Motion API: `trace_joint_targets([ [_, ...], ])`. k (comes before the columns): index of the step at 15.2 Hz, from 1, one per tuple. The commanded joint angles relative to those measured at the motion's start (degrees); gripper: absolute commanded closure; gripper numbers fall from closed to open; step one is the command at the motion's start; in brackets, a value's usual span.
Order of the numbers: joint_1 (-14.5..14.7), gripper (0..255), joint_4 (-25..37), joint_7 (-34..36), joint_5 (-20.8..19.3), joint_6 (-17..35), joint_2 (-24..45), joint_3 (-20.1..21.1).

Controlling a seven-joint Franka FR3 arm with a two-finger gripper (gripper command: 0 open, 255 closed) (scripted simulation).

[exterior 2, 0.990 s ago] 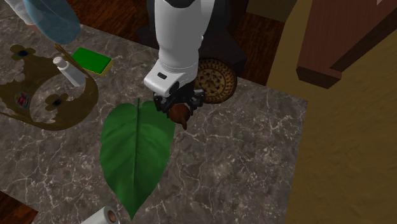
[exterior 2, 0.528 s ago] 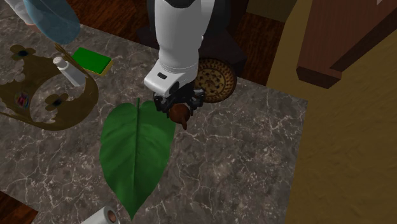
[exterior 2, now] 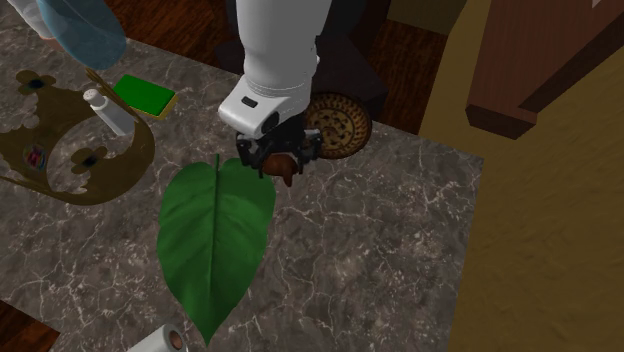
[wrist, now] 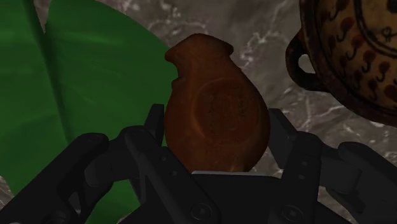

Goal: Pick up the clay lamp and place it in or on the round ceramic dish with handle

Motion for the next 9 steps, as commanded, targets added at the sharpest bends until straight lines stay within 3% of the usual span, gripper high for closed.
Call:
trace_joint_targets([
  [1,0.06,255,1.34,-0.08,-0.01,-1.7,-0.4,0.22],
  [9,0.24,255,6.3,-0.31,-0.15,-7.94,-1.86,1.15],
])
